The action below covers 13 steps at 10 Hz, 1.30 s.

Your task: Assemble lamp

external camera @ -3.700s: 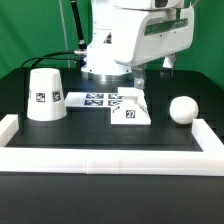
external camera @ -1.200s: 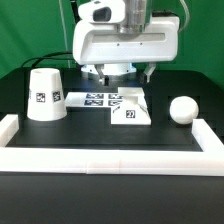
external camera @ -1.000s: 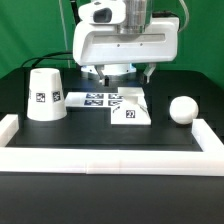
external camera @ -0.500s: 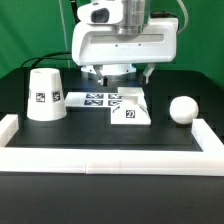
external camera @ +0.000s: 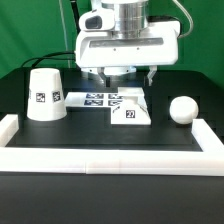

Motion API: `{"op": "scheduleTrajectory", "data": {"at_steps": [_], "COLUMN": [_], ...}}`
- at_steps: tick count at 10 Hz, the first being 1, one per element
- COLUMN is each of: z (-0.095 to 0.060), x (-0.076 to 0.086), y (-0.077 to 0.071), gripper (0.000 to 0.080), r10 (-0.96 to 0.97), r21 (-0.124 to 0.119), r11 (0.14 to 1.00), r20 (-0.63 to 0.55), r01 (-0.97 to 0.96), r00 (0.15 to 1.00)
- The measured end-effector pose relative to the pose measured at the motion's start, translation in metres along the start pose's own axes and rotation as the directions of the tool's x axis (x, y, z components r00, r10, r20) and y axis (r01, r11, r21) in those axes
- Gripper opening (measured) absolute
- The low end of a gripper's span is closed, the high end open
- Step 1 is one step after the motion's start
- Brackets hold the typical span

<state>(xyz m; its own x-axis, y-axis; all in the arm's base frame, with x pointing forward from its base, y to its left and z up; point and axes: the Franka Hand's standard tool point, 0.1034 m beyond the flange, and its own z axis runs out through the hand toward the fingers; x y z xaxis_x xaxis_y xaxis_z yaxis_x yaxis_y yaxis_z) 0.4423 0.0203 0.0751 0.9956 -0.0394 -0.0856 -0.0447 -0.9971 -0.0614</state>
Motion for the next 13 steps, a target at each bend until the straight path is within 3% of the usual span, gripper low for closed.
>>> {"op": "scheduleTrajectory", "data": {"at_steps": [2,5,13], "z": [0.001,0.011,0.023], "x": [0.0,-0.011,-0.014], "y": [-0.001,-0.015,-0.01], "gripper": [0.07,0.07,0.07], "r10": [-0.001,-0.045,-0.06], "r21": [-0.001,-0.013,-0.015], "r11": [1.0,0.999,0.998], "r20": [-0.008,-0.022,-0.02], "r01": [0.001,0.045,0.06], "r00": [1.0,0.999,0.998]}}
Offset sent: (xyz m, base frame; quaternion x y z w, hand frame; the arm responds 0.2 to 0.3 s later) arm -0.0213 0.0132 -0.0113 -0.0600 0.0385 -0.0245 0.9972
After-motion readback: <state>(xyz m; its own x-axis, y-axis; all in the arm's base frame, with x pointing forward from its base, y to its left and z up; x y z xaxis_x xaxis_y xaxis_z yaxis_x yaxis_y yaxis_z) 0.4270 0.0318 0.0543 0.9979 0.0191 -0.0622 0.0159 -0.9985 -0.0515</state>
